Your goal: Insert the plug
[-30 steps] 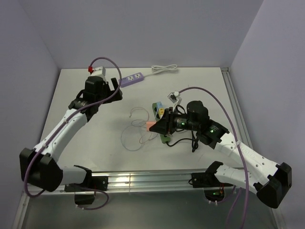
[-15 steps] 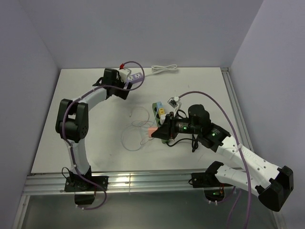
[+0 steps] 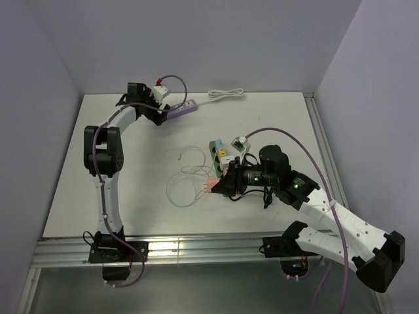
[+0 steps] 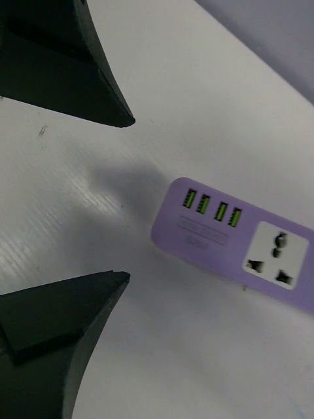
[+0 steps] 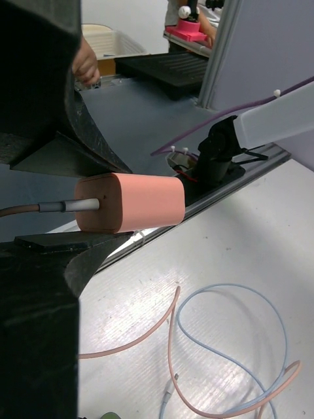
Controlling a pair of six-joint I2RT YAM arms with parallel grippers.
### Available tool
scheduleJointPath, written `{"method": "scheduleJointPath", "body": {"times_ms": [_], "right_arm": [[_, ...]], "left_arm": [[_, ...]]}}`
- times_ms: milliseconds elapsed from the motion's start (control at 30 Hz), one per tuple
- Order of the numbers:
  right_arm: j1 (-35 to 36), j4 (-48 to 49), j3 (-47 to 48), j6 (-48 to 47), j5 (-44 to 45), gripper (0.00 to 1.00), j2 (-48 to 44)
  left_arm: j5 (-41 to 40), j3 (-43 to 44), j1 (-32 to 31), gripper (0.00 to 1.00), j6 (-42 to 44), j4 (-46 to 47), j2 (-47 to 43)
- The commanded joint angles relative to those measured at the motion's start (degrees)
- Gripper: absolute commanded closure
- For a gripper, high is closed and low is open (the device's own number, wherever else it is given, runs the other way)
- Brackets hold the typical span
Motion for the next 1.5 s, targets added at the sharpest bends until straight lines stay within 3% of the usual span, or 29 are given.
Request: {"method": "scheduleJointPath", "body": {"times_ms": [0, 333, 533, 700, 800, 867, 967, 1067, 1100, 1167, 1333, 1467], "right_arm": [[-0.2, 2.0, -0.2, -0.6, 0.0, 1.0, 0.2], [-0.5, 4.0, -0.3, 0.6, 1.2, 1.0, 2.8], [-0.7, 4.0, -0.4, 0.7, 2.3, 1.0, 3.6], [-1.0, 4.9, -0.4, 0.7, 1.9, 1.0, 5.0], [-1.2, 5.5, -0.6, 0.8, 1.9, 1.0, 5.0], [-1.3, 5.7, -1.0, 0.8, 2.0, 1.0, 5.0], [-1.5, 5.7, -1.1, 0.7, 1.7, 1.0, 5.0], [-1.6, 5.7, -1.5, 0.6, 1.9, 1.0, 5.0], [-1.6, 5.8, -1.6, 0.7, 2.0, 1.0, 4.8], [-2.0, 6.1, -2.2, 1.0, 1.7, 1.0, 4.3], [-2.1, 7.5, -3.5, 1.6, 0.9, 1.0, 2.9], [-2.1, 8.9, -5.2, 2.0, 0.3, 1.0, 0.9]], "left_arm": [[6.5, 2.3, 0.3, 0.03, 6.3, -3.9, 2.0], [16.5, 12.0, 0.7, 0.03, 5.0, -6.9, 10.1], [15.9, 18.2, 0.6, 0.01, 0.2, -5.1, 13.9], [18.7, 22.8, 0.4, 0.01, 1.4, -8.4, 16.5], [18.5, 25.1, -0.3, 0.09, 4.8, -12.0, 17.5], [16.4, 24.2, -1.5, 0.19, 7.4, -12.7, 17.0], [13.3, 21.9, -3.6, 0.26, 10.5, -13.0, 16.3], [12.0, 21.9, -5.2, 0.49, 12.4, -14.6, 16.6], [11.4, 22.0, -5.4, 0.66, 12.2, -14.5, 16.6], [11.3, 21.1, -5.6, 0.79, 11.0, -13.8, 16.0], [10.8, 13.9, -5.3, 0.98, 6.0, -11.6, 11.7], [14.1, 12.4, -4.1, 1.0, 0.2, -15.5, 9.5]]}}
